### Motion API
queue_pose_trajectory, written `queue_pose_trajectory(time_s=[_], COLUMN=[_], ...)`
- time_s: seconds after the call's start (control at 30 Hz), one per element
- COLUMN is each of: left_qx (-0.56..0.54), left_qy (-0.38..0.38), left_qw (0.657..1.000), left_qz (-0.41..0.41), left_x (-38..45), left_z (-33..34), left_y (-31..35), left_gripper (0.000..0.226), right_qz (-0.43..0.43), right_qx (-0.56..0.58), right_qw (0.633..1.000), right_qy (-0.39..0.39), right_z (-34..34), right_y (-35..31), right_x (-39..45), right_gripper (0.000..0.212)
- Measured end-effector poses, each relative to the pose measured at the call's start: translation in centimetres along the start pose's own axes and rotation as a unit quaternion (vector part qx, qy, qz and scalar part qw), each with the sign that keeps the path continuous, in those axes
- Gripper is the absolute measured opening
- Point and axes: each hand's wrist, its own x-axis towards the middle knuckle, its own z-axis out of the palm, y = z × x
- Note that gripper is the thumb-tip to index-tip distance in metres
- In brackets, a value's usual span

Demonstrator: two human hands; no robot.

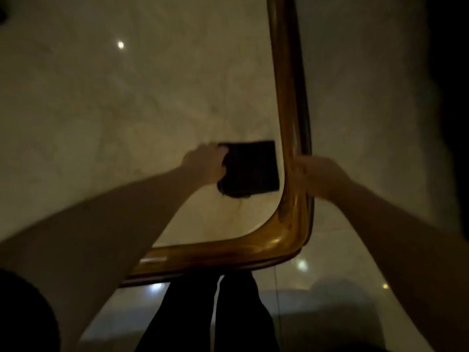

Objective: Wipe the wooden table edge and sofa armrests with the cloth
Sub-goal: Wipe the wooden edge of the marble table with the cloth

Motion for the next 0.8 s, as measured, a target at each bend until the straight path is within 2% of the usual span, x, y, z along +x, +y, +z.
queue_pose_trajectory(time_s=[0.1,0.17,0.23,0.3,0.47,0.6,0.7,0.8], left_qx=[-0.026,-0.047,-0.010,0.022,-0.051,-0.122,-0.162,-0.156], left_qy=[0.048,0.064,0.089,0.124,0.106,0.065,0.057,0.059], left_qw=[0.999,0.997,0.996,0.992,0.993,0.989,0.985,0.986], left_qz=[0.003,-0.004,-0.007,-0.014,-0.032,-0.045,-0.030,-0.006], left_x=[4.0,5.8,6.6,6.9,7.3,7.6,7.2,5.6], left_z=[1.7,2.5,3.7,4.1,4.4,3.7,3.5,3.1], left_y=[0.0,-0.2,-0.3,0.0,0.7,0.4,0.2,0.5], left_gripper=[0.064,0.073,0.071,0.063,0.048,0.026,0.026,0.019], right_qz=[-0.006,-0.042,-0.069,-0.074,-0.093,-0.069,-0.064,-0.054], right_qx=[0.001,0.021,-0.008,-0.049,-0.112,-0.086,-0.081,-0.047], right_qw=[0.999,0.997,0.997,0.995,0.987,0.990,0.990,0.995], right_qy=[0.040,0.058,0.034,0.035,0.070,0.086,0.096,0.070], right_z=[1.9,3.0,4.3,4.8,5.1,4.9,4.5,3.9], right_y=[1.1,1.2,1.1,1.0,0.0,-0.7,-1.3,-1.5], right_x=[5.5,8.8,10.9,12.5,13.4,13.6,13.0,11.3], right_gripper=[0.044,0.056,0.069,0.073,0.065,0.048,0.033,0.025])
